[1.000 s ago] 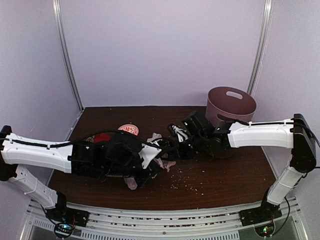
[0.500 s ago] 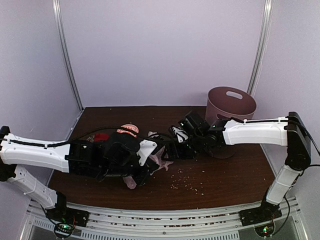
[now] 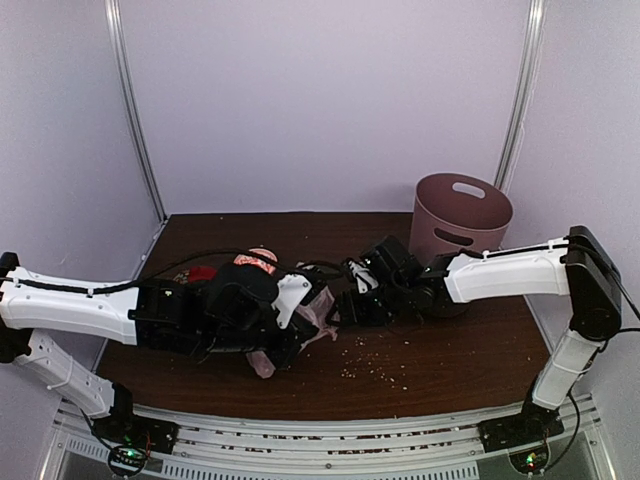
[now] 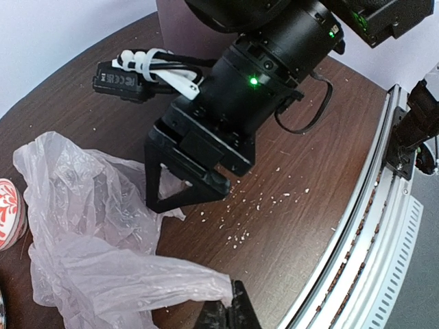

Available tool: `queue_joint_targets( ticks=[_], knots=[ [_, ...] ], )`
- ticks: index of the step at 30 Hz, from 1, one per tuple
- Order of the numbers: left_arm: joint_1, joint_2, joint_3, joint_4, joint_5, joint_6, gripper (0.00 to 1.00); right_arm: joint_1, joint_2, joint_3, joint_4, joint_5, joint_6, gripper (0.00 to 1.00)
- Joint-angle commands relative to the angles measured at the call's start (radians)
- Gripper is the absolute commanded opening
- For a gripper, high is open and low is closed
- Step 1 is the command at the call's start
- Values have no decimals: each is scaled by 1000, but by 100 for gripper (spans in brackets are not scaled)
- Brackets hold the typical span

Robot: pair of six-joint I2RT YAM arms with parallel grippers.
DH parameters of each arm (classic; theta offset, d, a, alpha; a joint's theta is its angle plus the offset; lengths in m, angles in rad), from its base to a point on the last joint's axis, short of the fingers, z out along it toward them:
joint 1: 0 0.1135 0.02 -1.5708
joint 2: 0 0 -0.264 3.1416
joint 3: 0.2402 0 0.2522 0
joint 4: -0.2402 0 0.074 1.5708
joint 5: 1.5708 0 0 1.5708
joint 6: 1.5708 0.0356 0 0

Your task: Put the trash bags into the trash bin

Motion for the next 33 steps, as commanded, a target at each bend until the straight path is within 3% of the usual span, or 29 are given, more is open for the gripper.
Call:
queue_joint_targets(
  ticks=[1, 10, 15, 20, 25, 28, 33],
  knots=[
    [-4, -29, 29, 47, -14, -25, 0, 9, 39, -8, 118, -1, 27, 57],
    [-4, -41, 28, 56, -41, -65, 0, 15, 50, -20, 59, 43, 35, 53],
    [-4, -42, 23, 63, -51, -73, 0, 15, 39, -53, 54, 50, 28, 31],
    [-4, -40, 17, 64, -61, -72, 0, 15, 38, -56, 36, 58, 22, 27],
    [-4, -39, 12, 58, -62, -77, 0, 15, 24, -60, 30, 79, -2, 8],
    [-4, -50, 3, 48, -73, -93, 0, 15, -18, -69, 33, 99, -21, 0],
    [-4, -78, -20, -1, -116, -170, 0, 15, -228, -100, 49, 175, -30, 0]
  ],
)
